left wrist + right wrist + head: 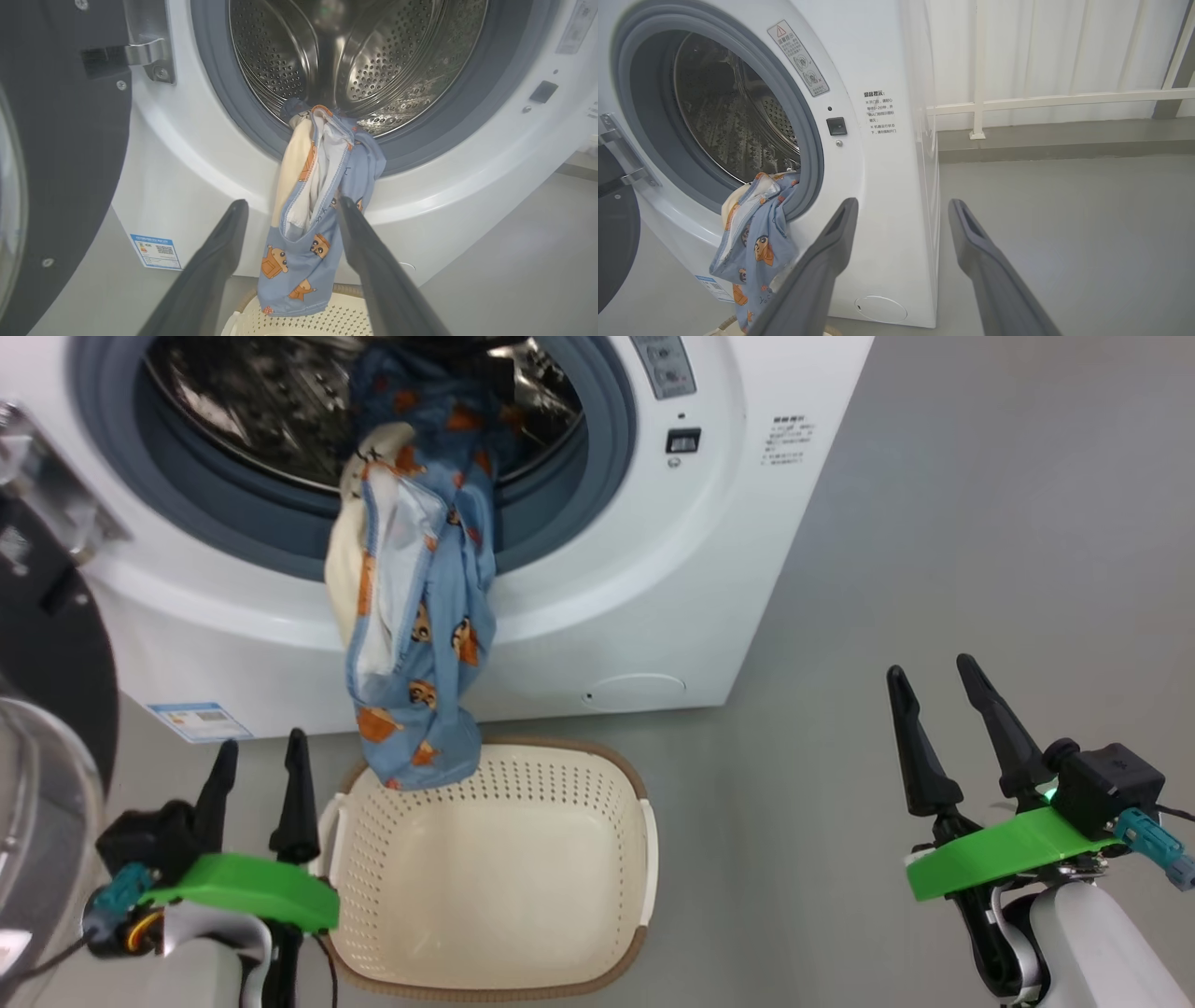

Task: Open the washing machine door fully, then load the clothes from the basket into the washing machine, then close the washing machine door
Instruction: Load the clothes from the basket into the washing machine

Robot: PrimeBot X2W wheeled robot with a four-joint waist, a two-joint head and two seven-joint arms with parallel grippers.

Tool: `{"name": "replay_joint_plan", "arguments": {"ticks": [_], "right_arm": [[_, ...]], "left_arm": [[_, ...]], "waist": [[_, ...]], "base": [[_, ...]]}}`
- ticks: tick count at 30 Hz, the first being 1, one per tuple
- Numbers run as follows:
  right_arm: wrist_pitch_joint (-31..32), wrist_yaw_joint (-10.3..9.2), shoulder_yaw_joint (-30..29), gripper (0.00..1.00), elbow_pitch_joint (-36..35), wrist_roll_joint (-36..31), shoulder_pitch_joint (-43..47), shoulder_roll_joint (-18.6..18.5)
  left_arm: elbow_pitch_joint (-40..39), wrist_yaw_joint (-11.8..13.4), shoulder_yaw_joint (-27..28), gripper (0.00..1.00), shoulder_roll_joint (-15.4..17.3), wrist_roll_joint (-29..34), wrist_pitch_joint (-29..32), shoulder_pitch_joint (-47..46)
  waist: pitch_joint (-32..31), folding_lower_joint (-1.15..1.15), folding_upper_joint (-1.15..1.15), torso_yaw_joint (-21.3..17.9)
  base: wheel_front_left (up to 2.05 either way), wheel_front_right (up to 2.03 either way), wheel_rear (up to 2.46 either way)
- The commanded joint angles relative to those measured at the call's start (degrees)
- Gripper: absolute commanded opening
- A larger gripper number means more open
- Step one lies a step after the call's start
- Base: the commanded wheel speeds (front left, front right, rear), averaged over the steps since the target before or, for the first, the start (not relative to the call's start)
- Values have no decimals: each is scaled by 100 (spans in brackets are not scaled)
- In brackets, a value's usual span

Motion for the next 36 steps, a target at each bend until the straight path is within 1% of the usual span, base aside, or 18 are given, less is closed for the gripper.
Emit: {"name": "replay_joint_plan", "arguments": {"ticks": [1, 9, 13, 14, 23, 29, 36], "right_arm": [[-46, 42, 60, 100, -188, -94, -203, 3], [-46, 42, 64, 100, -309, -241, -417, 111], [-46, 42, 68, 100, -334, -299, -502, 142], [-46, 42, 68, 100, -334, -299, -502, 142], [-46, 42, 43, 100, -469, -422, -635, 223], [-46, 42, 51, 100, -598, -511, -755, 324], [-46, 42, 53, 100, -727, -577, -883, 420]], "left_arm": [[53, -21, 98, 100, 150, -48, -36, -278], [1135, -47, -371, 100, 201, -322, 35, -1048], [1580, -49, -660, 100, 218, -644, 75, -1399], [1580, -49, -660, 100, 218, -644, 75, -1399], [2279, -50, -1380, 100, 395, -1198, 182, -2084], [2717, -50, -1672, 100, 521, -1428, 241, -2653], [3093, -50, -1960, 100, 618, -1711, 497, -3167]], "waist": [[294, 0, 0, -143], [791, 0, 0, -292], [969, 0, 0, -373], [969, 0, 0, -373], [1480, 0, 0, -501], [1917, 0, 0, -580], [2318, 0, 0, -685]], "base": [[0, 0, 0], [0, 0, 0], [0, 0, 0], [0, 0, 0], [0, 0, 0], [0, 0, 0], [0, 0, 0]]}}
